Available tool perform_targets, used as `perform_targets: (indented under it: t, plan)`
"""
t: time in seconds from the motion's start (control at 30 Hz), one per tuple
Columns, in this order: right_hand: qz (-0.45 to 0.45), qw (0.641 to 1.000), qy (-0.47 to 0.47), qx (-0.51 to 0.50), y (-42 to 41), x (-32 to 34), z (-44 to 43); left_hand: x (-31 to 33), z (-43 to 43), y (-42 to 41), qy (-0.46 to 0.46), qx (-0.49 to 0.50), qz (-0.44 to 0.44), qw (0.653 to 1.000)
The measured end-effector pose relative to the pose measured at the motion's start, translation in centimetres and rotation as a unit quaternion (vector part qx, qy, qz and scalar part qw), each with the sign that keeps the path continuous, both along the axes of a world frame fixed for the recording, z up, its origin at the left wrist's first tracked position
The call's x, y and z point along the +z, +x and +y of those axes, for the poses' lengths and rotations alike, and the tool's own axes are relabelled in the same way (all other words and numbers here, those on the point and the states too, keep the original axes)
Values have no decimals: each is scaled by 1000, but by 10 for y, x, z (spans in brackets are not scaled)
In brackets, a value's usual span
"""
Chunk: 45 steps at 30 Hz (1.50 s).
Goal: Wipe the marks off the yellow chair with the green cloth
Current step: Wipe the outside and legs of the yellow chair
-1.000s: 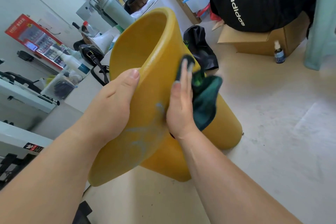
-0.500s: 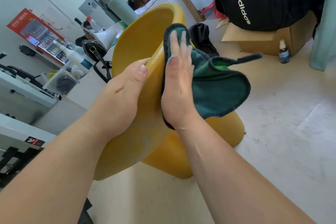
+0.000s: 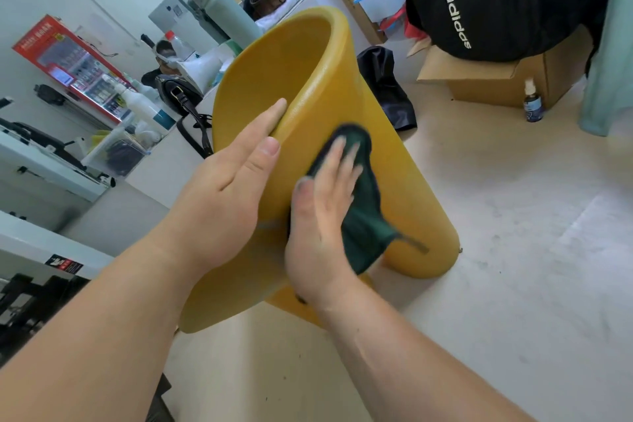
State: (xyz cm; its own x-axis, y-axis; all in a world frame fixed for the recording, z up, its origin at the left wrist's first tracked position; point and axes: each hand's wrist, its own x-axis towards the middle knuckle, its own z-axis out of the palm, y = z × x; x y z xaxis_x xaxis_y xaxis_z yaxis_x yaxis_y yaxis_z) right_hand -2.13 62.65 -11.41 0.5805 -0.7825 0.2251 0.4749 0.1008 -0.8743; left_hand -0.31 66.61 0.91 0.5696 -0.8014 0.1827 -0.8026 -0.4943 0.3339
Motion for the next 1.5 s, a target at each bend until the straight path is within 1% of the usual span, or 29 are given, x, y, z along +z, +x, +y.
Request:
perform_targets:
  t: [0.1,0.2,0.23,0.27,0.37,0.4,0.43,0.5,0.57,0.67,0.73,0.83,0.87,0.9,0.97,1.0,1.03,1.07,1.13,1.2,1.27,1.33,1.4,1.47,1.5]
  plan:
    - [-10,997,-60,-55,8,19,-47,-2,9,1,-13,-9,6,1000]
    - [-30,992,-84,-93,24,2,-73,-4,16,-1,-18,-4,16,1000]
    - [-26,993,-65,-93,29,-10,-72,-5,18,-2,-17,-4,25,1000]
    - [-20,996,-27,-79,32,-22,-64,-6,21,-2,-20,-4,35,999]
    - [7,993,116,23,29,-52,-15,-9,35,1,-37,-7,57,998]
    - [20,989,136,53,24,-57,4,-12,41,2,-38,-9,55,998]
    - [30,988,134,74,18,-59,22,-15,46,3,-35,-10,49,998]
    - [23,989,110,93,8,-53,46,-18,57,6,-20,-11,30,999]
    - [15,992,98,84,-1,-32,48,-20,66,8,-1,-7,4,1000]
    - [-6,1000,23,9,-7,10,22,-24,73,10,7,-10,-60,998]
    - [-13,998,-36,-49,-3,27,-10,-27,71,9,1,-16,-79,997]
    - [-38,988,-71,-135,14,14,-55,-28,58,6,-14,-23,-86,996]
    - [-50,987,-55,-143,21,-1,-62,-27,53,4,-17,-28,-89,995]
    - [-56,990,-15,-131,27,-17,-62,-27,49,2,-18,-31,-92,995]
    - [-47,991,120,-39,34,-44,-46,-26,41,-2,-19,-31,-96,995]
    - [-39,984,176,5,37,-56,-33,-26,37,-5,-18,-27,-97,995]
    - [-30,977,209,25,38,-66,-17,-26,34,-7,-18,-24,-100,995]
    - [-16,975,218,28,35,-68,-1,-25,30,-8,-19,-22,-101,994]
    - [5,980,199,21,15,-52,28,-26,25,-8,-29,-30,-90,995]
    - [-14,985,170,37,-9,-26,46,-28,23,-4,-41,-50,-68,996]
    - [-31,992,122,29,-25,1,47,-28,23,-1,-48,-68,-53,995]
    - [-35,997,67,-1,-27,23,28,-28,23,-1,-56,-81,-49,994]
    - [-20,998,11,-65,-18,30,-2,-29,22,-2,-62,-91,-54,992]
    - [-10,992,-9,-122,-5,23,-36,-30,17,-3,-58,-82,-40,994]
    - [-17,991,-1,-134,4,13,-49,-30,13,-3,-56,-76,-28,995]
